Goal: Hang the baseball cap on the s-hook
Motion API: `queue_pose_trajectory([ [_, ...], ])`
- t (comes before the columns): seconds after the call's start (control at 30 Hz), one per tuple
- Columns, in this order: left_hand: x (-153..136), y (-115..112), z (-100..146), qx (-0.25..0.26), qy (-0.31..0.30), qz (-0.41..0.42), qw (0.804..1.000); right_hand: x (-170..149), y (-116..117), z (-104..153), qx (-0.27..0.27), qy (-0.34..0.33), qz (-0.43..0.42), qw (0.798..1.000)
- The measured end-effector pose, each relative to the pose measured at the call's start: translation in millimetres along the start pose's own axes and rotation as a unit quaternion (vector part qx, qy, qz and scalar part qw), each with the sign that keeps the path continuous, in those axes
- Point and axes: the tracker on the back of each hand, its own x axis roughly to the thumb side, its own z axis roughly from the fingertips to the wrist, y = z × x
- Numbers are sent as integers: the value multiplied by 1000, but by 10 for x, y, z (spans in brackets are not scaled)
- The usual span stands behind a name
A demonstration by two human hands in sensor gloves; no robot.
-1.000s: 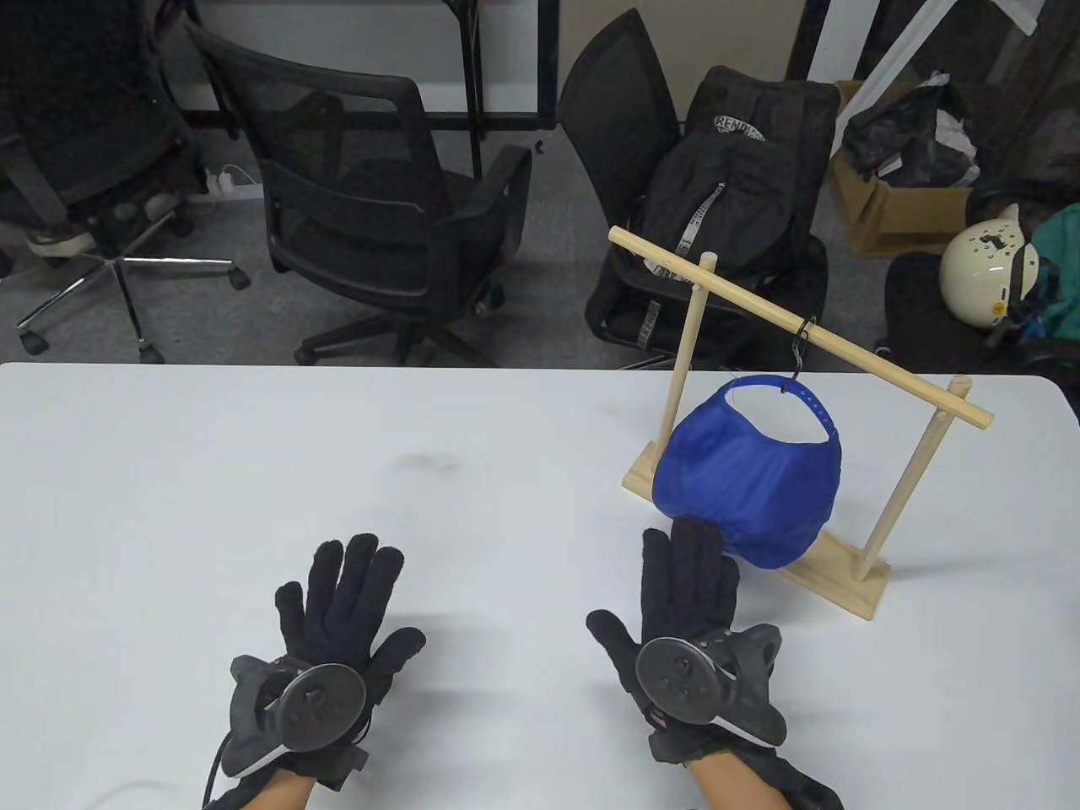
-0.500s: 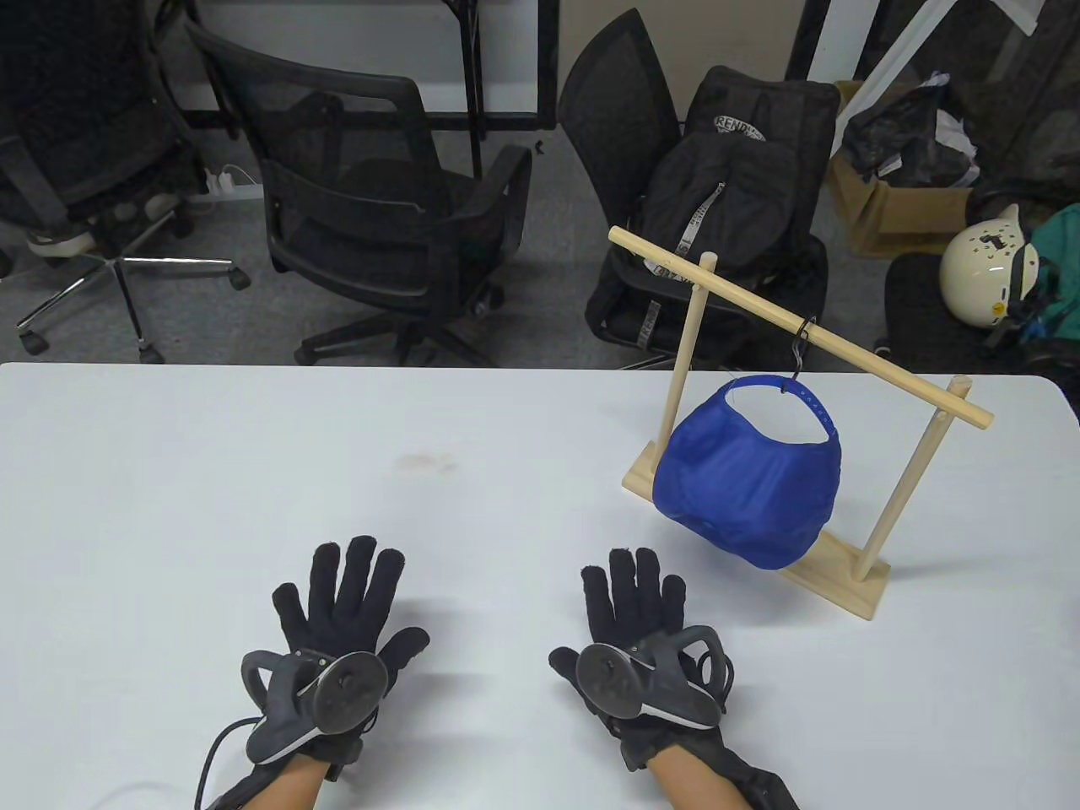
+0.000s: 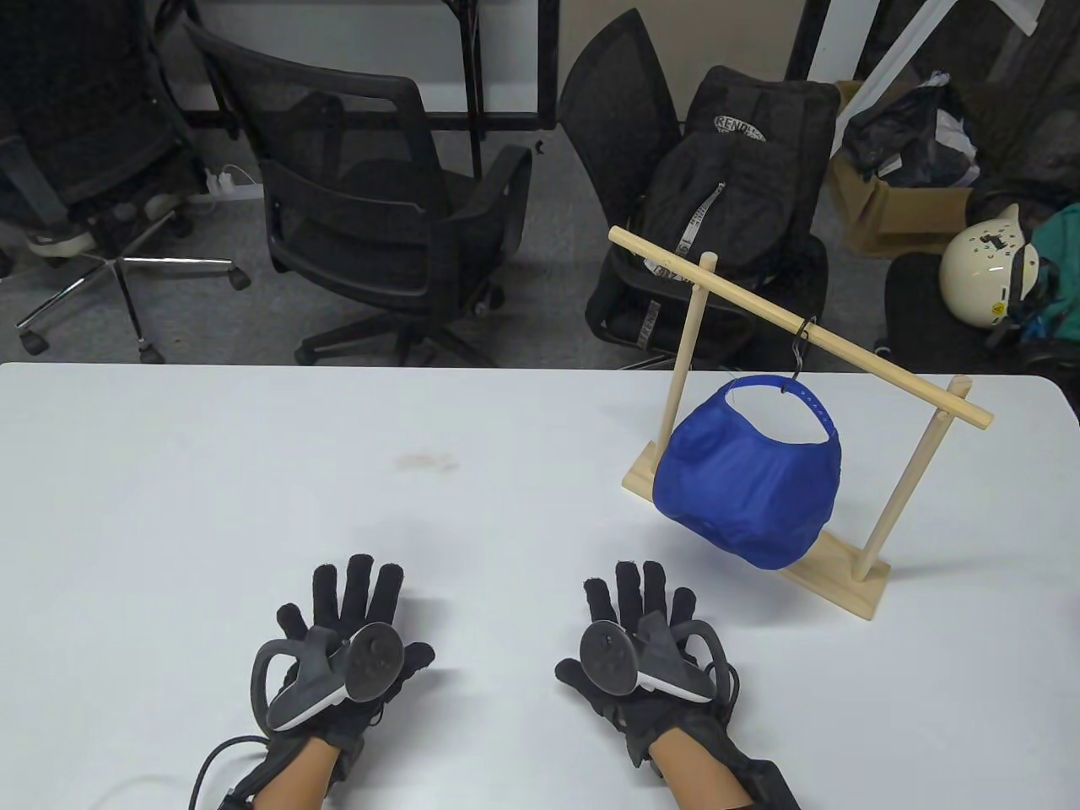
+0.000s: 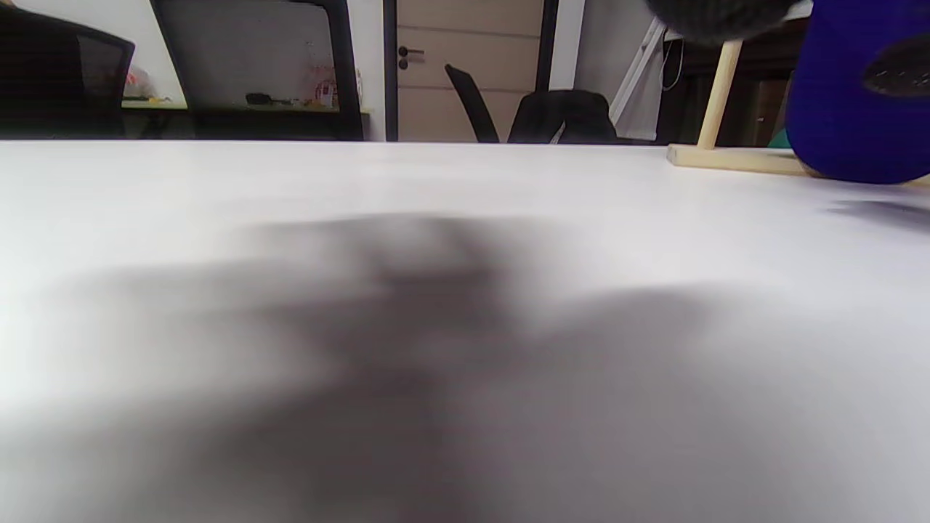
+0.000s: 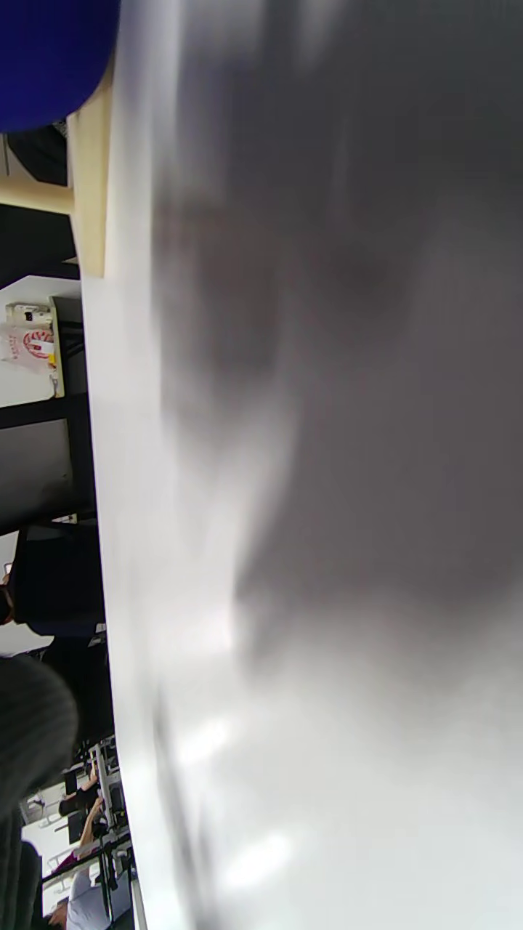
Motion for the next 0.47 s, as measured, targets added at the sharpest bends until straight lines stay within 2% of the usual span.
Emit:
queue_pose_trajectory([
  [0.47, 5, -81, -33, -20, -7, 1, 1000, -59, 46, -6, 18, 12, -10, 1000],
])
